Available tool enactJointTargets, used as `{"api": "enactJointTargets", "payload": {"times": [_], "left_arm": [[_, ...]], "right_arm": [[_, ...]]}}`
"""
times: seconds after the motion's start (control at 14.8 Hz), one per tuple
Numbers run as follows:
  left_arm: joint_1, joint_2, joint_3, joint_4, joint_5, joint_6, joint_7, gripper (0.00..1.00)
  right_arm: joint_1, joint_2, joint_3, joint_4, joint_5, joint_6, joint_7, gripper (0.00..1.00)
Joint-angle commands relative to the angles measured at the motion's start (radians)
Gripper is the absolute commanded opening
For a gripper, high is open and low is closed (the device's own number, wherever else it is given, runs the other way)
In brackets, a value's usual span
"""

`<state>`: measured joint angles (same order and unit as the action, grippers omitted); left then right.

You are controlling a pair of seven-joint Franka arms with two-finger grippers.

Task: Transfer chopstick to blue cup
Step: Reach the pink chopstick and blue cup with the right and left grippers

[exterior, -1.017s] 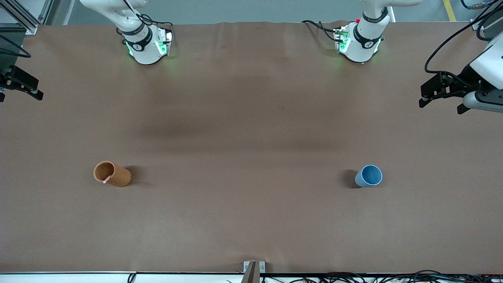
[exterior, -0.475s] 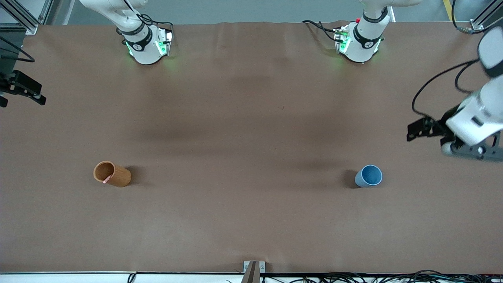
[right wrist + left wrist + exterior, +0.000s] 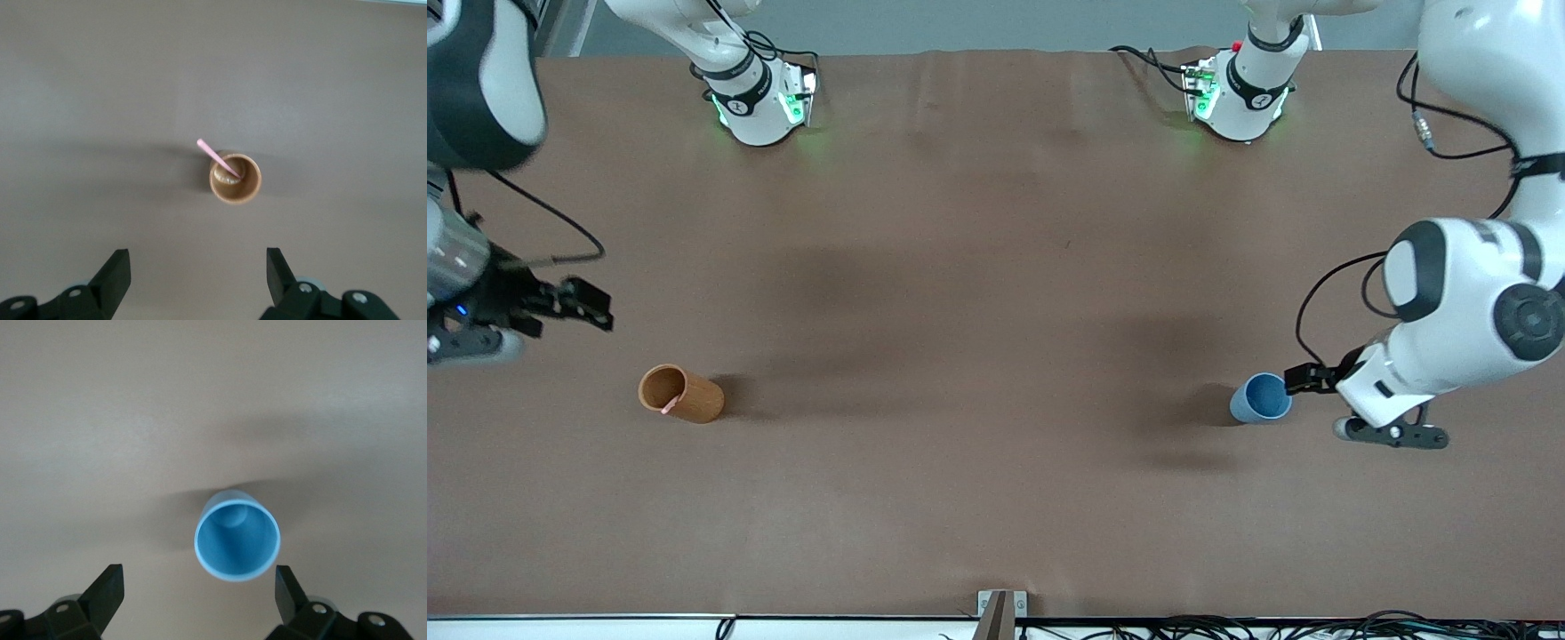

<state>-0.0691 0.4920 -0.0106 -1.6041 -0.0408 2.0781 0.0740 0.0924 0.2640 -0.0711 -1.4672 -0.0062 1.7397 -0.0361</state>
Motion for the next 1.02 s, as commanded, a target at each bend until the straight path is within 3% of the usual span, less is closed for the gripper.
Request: {"api": "enactJointTargets", "payload": {"times": [0.0, 0.27, 0.41, 0.47, 0.61, 0.68, 0.75, 0.81, 0.95], "left_arm": [[-0.003, 0.032, 0.000, -0.031, 0.002, 0.078, -0.013, 1.00], [-0.009, 0.059, -0.002, -0.109, 0.002, 0.189, -0.036, 1.00], [-0.009, 0.063, -0.002, -0.115, 0.002, 0.200, -0.037, 0.93], [-0.006, 0.068, -0.002, -0.117, 0.002, 0.200, -0.037, 0.81], [-0.011, 0.071, -0.002, -0.114, 0.002, 0.200, -0.046, 0.34], [-0.008, 0.071, -0.002, -0.114, 0.002, 0.200, -0.046, 0.17], [-0.009, 0.072, -0.002, -0.115, 0.002, 0.200, -0.046, 0.07], [-0.014, 0.074, 0.000, -0.117, 0.004, 0.200, -0.046, 0.03], [-0.014, 0.073, 0.000, -0.117, 0.006, 0.200, -0.046, 0.02]], "right_arm": [[0.021, 0.111, -0.004, 0.021, -0.037, 0.030, 0.115, 0.81], [0.062, 0.262, -0.006, 0.112, -0.093, 0.054, 0.304, 0.76], [0.073, 0.314, -0.006, 0.139, -0.148, 0.058, 0.381, 0.69], [0.073, 0.329, -0.007, 0.151, -0.156, 0.058, 0.415, 0.65], [0.073, 0.346, -0.009, 0.159, -0.158, 0.060, 0.436, 0.55], [0.073, 0.357, -0.010, 0.162, -0.158, 0.060, 0.450, 0.51], [0.073, 0.365, -0.010, 0.168, -0.169, 0.060, 0.468, 0.47], [0.075, 0.366, -0.009, 0.168, -0.196, 0.058, 0.488, 0.44], [0.089, 0.366, -0.007, 0.168, -0.242, 0.054, 0.527, 0.42]]}}
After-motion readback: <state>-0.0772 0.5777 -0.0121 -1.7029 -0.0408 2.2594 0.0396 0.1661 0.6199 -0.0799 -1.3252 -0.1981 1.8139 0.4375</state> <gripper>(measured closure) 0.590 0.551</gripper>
